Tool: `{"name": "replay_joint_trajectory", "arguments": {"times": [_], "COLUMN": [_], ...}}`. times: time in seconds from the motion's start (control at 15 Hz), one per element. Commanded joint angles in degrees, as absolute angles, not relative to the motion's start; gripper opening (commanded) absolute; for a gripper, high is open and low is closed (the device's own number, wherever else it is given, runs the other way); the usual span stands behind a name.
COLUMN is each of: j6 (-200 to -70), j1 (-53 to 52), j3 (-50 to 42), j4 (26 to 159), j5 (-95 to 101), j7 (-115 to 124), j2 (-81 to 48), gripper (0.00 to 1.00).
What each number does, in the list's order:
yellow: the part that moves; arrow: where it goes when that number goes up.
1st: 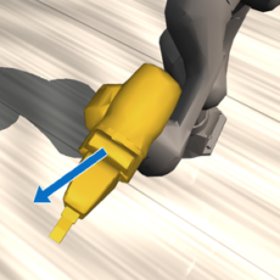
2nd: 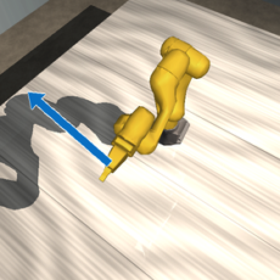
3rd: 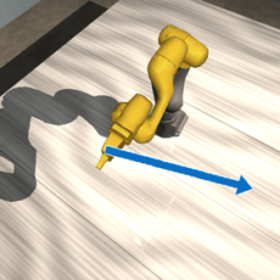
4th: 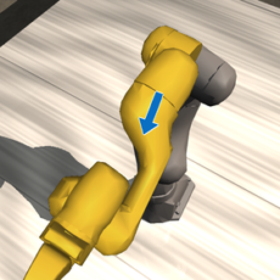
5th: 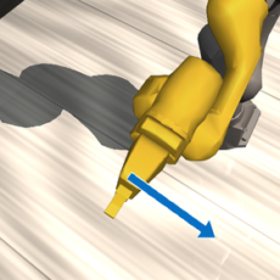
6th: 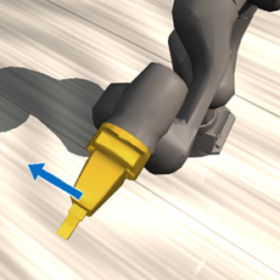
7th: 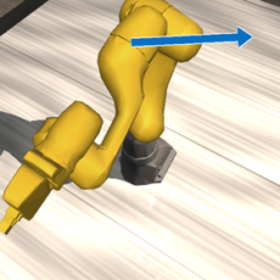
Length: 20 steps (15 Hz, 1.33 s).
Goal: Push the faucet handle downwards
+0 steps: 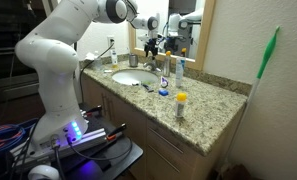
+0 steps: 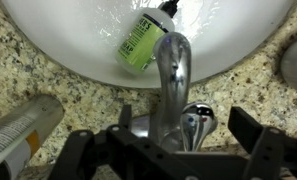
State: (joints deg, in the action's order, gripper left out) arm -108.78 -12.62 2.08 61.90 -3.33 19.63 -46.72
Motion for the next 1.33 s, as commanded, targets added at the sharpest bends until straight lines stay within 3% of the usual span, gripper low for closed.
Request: {"name": "replay_joint_trajectory", "arguments": {"times": [0.0, 0.6, 1.27], "j6": [-107.98, -103.97, -94.01], "j1": [-13.07, -14.59, -14.67], "j3": [1.38, 0.41, -0.27], "j4": [61.47, 61.08, 53.88], "j5": [-2.83, -1.74, -2.03], "j7": [22.35, 28.12, 30.99], "j2": [-46.25, -46.43, -52.33], "gripper": [0.67, 0.05, 0.07]}}
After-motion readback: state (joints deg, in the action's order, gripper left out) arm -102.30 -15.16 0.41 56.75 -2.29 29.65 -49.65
